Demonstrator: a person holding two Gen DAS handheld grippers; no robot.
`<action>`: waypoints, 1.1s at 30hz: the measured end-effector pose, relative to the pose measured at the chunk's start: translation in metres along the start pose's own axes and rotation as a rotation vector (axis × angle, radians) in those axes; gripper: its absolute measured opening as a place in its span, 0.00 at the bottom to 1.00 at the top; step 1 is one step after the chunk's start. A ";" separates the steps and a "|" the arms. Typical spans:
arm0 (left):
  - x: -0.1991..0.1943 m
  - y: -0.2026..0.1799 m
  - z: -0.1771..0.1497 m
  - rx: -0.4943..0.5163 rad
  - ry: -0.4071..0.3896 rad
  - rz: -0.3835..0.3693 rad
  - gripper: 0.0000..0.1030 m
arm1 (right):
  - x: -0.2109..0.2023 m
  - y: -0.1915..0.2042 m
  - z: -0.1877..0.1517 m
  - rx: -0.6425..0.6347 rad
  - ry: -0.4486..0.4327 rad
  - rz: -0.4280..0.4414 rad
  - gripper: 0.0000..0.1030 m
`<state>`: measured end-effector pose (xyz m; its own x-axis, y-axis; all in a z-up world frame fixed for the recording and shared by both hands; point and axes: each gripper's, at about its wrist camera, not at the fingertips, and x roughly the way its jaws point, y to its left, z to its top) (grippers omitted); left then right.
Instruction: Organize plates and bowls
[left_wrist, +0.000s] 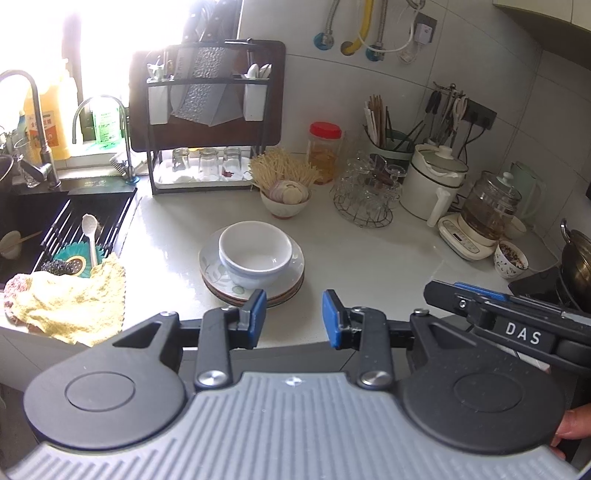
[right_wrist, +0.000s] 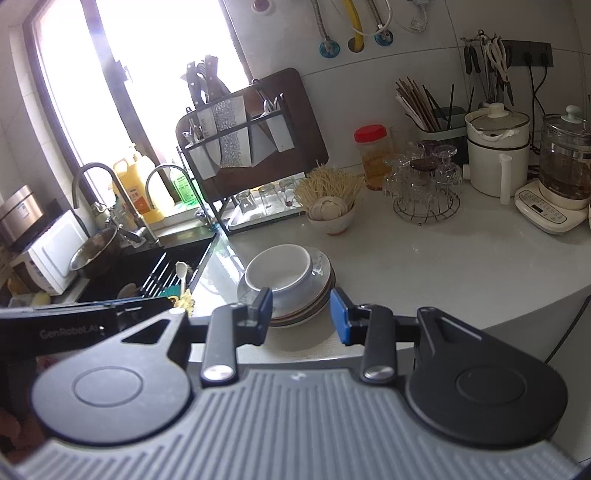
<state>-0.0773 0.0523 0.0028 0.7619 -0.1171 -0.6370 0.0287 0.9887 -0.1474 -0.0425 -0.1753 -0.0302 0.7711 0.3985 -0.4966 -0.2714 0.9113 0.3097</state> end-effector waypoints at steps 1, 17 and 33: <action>0.000 0.002 -0.001 -0.002 0.002 0.004 0.37 | 0.000 0.000 -0.001 0.000 0.002 0.004 0.38; -0.007 0.030 -0.008 -0.055 0.008 0.082 0.45 | 0.013 0.015 -0.002 -0.035 0.066 0.012 0.37; -0.013 0.024 -0.012 -0.072 -0.010 0.132 0.63 | 0.018 0.012 -0.002 -0.080 0.081 -0.004 0.37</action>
<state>-0.0942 0.0764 -0.0021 0.7621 0.0142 -0.6473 -0.1182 0.9860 -0.1175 -0.0332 -0.1574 -0.0370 0.7241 0.3985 -0.5629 -0.3158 0.9172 0.2430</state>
